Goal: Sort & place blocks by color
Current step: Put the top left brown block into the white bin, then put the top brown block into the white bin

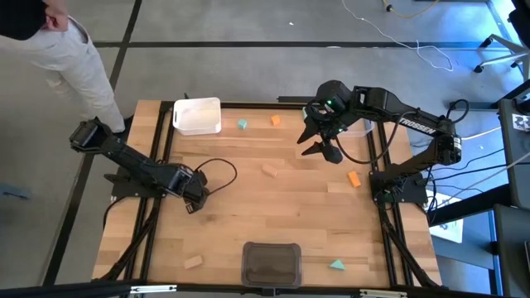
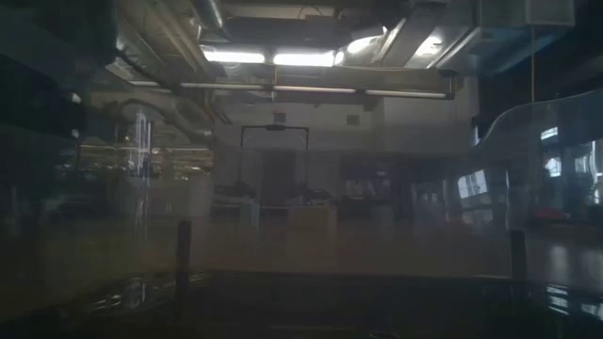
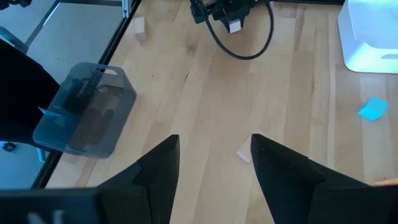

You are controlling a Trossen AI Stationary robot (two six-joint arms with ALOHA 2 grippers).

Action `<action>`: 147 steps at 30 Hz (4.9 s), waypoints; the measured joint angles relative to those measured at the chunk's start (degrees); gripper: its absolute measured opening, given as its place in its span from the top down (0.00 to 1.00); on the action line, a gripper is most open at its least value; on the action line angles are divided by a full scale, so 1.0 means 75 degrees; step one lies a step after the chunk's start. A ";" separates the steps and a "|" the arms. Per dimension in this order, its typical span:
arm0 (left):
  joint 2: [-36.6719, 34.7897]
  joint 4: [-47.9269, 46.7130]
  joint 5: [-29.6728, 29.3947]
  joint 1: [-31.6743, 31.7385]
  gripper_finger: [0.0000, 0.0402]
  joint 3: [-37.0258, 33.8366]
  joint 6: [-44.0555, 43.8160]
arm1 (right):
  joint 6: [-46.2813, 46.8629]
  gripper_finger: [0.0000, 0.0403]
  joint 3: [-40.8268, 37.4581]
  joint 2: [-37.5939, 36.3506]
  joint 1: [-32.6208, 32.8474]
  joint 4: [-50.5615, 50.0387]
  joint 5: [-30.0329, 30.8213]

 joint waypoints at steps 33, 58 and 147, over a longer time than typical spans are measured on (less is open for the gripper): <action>-0.0017 -0.2230 -0.0139 0.6738 0.70 0.4244 0.1611 | 0.0429 0.51 0.0000 -0.0003 -0.0002 0.0316 0.1404; 0.3425 0.0866 0.0875 0.9977 0.70 0.4250 0.3256 | 0.0422 0.51 0.0000 -0.0003 -0.0002 0.0501 0.1398; -0.2722 -0.1174 -0.0568 0.0847 0.51 0.4250 0.2637 | 0.3161 0.51 0.0029 0.5370 0.1245 0.1546 0.3396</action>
